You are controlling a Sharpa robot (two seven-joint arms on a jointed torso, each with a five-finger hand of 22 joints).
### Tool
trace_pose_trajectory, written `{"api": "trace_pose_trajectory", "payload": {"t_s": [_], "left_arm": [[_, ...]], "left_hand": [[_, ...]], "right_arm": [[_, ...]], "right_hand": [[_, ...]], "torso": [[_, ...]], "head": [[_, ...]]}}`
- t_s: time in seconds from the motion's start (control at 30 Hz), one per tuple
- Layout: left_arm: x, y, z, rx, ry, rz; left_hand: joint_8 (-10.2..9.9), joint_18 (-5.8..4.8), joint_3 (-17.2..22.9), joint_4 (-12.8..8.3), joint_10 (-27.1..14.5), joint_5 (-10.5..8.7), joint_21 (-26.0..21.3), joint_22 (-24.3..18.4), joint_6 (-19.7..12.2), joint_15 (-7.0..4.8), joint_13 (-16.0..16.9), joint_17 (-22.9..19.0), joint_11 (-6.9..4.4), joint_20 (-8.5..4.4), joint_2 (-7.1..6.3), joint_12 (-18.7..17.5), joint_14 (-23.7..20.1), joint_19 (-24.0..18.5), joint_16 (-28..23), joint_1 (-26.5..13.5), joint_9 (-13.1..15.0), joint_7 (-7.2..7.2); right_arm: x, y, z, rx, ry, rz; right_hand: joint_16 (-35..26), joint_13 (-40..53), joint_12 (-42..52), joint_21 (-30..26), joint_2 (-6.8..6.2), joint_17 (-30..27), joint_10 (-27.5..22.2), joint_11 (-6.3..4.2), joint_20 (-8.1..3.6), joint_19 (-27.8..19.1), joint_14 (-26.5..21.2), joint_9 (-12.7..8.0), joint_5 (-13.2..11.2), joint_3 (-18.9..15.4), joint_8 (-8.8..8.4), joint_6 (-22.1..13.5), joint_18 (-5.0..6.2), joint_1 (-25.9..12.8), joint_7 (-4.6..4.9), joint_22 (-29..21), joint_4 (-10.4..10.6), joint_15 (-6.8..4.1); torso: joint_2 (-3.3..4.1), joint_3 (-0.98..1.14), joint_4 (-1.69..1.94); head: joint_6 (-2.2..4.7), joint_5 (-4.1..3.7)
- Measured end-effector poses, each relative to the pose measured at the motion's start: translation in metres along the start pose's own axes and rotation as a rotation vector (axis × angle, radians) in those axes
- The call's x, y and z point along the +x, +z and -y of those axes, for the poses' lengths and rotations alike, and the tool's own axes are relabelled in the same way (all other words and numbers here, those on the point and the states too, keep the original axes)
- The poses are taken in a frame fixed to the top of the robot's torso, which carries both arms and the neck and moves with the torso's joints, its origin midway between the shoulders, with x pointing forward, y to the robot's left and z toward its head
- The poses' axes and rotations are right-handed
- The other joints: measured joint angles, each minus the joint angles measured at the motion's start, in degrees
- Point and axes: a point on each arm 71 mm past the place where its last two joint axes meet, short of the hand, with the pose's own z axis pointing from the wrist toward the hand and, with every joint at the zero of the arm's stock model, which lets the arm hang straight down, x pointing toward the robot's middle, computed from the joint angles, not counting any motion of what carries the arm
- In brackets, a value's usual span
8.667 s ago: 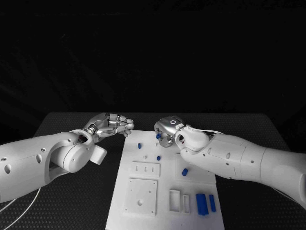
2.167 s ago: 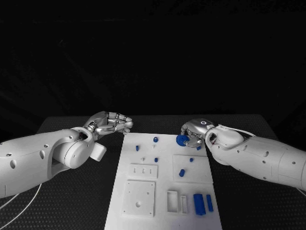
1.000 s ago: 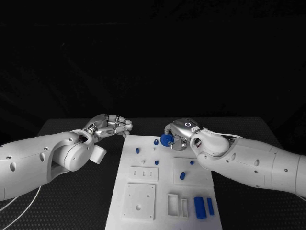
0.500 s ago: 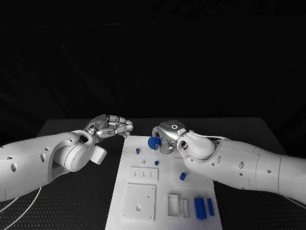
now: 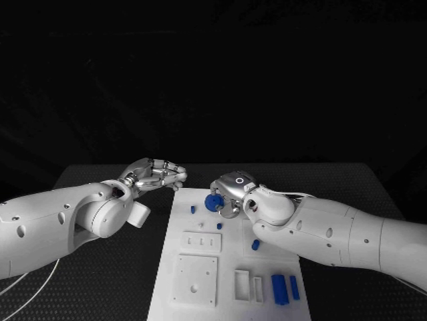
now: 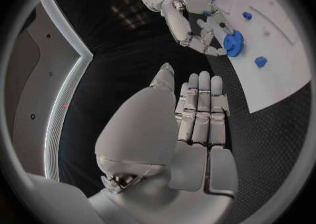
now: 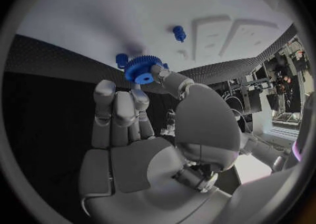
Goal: Assemble the parts on the task board
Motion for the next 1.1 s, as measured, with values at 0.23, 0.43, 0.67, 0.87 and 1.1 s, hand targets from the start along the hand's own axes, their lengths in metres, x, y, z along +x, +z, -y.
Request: {"api": "trace_pose_trajectory", "payload": {"t_s": [0.23, 0.43, 0.67, 0.87, 1.1], "left_arm": [[0.0, 0.0, 0.0, 0.0, 0.0, 0.0], [0.0, 0.0, 0.0, 0.0, 0.0, 0.0], [0.0, 0.0, 0.0, 0.0, 0.0, 0.0], [0.0, 0.0, 0.0, 0.0, 0.0, 0.0], [0.0, 0.0, 0.0, -0.001, 0.001, 0.001]], "left_hand": [[0.0, -0.01, 0.0, 0.0, 0.0, 0.0, 0.0, 0.0, 0.0, 0.0, 0.0, 0.1, 0.0, 0.0, 0.0, 0.0, 0.0, 0.0, 0.0, 0.0, 0.0, 0.0], [0.0, -0.03, 0.0, 0.0, 0.0, 0.0, 0.0, 0.0, 0.0, 0.0, 0.0, 0.0, 0.0, 0.0, 0.0, 0.0, 0.0, 0.0, 0.0, 0.0, 0.0, 0.0], [-0.2, -0.04, 0.0, 0.0, 0.0, 0.0, 0.0, 0.0, 0.0, 0.0, 0.0, 0.1, 0.0, 0.0, 0.0, 0.0, 0.0, 0.0, 0.0, 0.0, 0.0, 0.0], [-0.2, -0.06, 0.0, 0.0, 0.0, 0.0, 0.0, 0.0, 0.0, 0.0, 0.0, 0.1, 0.0, 0.0, 0.0, 0.0, 0.0, 0.0, 0.0, 0.0, 0.0, 0.0], [-0.2, -0.06, 0.0, 0.0, 0.0, 0.0, 0.0, 0.0, 0.0, 0.0, 0.0, 0.1, 0.0, 0.0, 0.0, 0.0, 0.0, 0.0, 0.0, 0.0, 0.0, 0.0]], "right_arm": [[0.005, 0.0, -0.004, -0.005, 0.0, -0.019], [0.007, 0.0, -0.003, -0.001, -0.004, -0.03], [0.008, 0.001, -0.004, -0.003, -0.007, -0.038], [0.01, 0.002, -0.001, 0.006, -0.013, -0.05], [0.011, 0.003, -0.001, 0.009, -0.009, -0.057]], "right_hand": [[0.0, 0.0, 0.0, 0.0, -0.14, -0.1, 0.0, 0.01, 0.02, 0.0, 0.0, 0.3, 0.0, 0.0, 0.03, 0.0, 0.0, -0.1, 0.0, 0.0, 0.0, 0.0], [-0.2, 0.0, 0.0, 0.0, -0.14, -0.1, 0.1, 0.08, 0.1, 0.1, 0.0, 0.3, 0.0, 0.0, 0.03, 0.2, 0.0, -0.1, -0.01, 0.0, 0.0, 0.01], [-0.2, -0.1, 0.0, 0.0, -0.14, -0.2, 0.1, 0.08, -0.09, -0.1, 0.0, 0.3, 0.0, -0.1, 0.03, 0.2, 0.0, -0.1, 0.0, 0.0, 0.1, 0.01], [-0.7, -0.2, 0.0, 0.0, -0.14, -0.5, -0.4, 0.62, -0.01, -0.2, 0.0, 0.0, -0.2, -0.5, -0.88, 0.2, 0.0, -0.1, 0.02, 0.0, -0.2, 0.01], [-1.1, -0.4, 0.0, 0.0, -0.35, -0.8, -1.1, 1.26, 0.09, -0.3, -0.6, -0.9, -0.2, -1.4, -2.7, -1.5, -0.01, 0.1, 1.74, 0.0, -0.7, 0.64]], "torso": [[0.0, 0.03, -0.05], [-0.02, 0.04, -0.08], [-0.04, 0.07, -0.15], [-0.04, 0.1, -0.15], [-0.04, 0.08, -0.15]], "head": [[-0.14, 0.09], [-0.22, 0.14], [-0.27, 0.2], [-0.26, 0.17], [-0.26, 0.15]]}}
